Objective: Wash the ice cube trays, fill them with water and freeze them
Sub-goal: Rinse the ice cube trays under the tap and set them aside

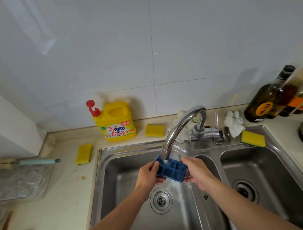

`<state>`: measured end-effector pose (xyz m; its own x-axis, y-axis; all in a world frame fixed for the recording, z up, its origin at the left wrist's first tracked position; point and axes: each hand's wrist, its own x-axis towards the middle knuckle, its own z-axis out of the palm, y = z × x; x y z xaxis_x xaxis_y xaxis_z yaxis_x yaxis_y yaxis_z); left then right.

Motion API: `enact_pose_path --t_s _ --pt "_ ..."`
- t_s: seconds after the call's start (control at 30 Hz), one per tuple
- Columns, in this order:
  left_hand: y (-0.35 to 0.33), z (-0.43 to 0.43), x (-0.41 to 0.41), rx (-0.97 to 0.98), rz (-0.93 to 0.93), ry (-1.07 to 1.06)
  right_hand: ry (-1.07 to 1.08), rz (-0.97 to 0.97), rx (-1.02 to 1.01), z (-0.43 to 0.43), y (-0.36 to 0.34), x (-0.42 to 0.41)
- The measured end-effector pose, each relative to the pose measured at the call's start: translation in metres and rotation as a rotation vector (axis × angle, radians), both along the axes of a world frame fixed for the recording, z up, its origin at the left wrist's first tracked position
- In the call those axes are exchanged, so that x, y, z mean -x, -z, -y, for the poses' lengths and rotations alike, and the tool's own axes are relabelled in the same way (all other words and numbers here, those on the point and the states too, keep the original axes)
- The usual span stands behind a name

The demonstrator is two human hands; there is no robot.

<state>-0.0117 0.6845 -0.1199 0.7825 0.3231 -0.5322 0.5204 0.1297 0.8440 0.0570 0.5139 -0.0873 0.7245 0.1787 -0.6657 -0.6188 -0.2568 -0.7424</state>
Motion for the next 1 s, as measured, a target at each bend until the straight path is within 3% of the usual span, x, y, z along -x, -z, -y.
enact_pose_path --t_s 0.3,0.57,0.73,0.83,1.0 --pt "0.002 0.012 -0.002 0.306 -0.03 -0.038 0.046 0.069 -0.011 0.002 -0.013 0.002" --pt "-0.029 -0.003 -0.008 0.093 0.202 -0.027 0.081 -0.243 -0.268 -0.002 -0.011 0.007" --pt "-0.039 -0.015 0.003 -0.099 0.284 -0.041 0.086 -0.308 -0.329 -0.024 -0.011 0.01" --pt "-0.037 -0.021 0.01 -0.108 0.249 -0.092 0.061 -0.331 -0.35 -0.032 -0.013 0.013" --pt "-0.018 -0.02 0.015 -0.054 0.023 -0.012 0.008 -0.32 -0.256 -0.019 -0.013 0.019"
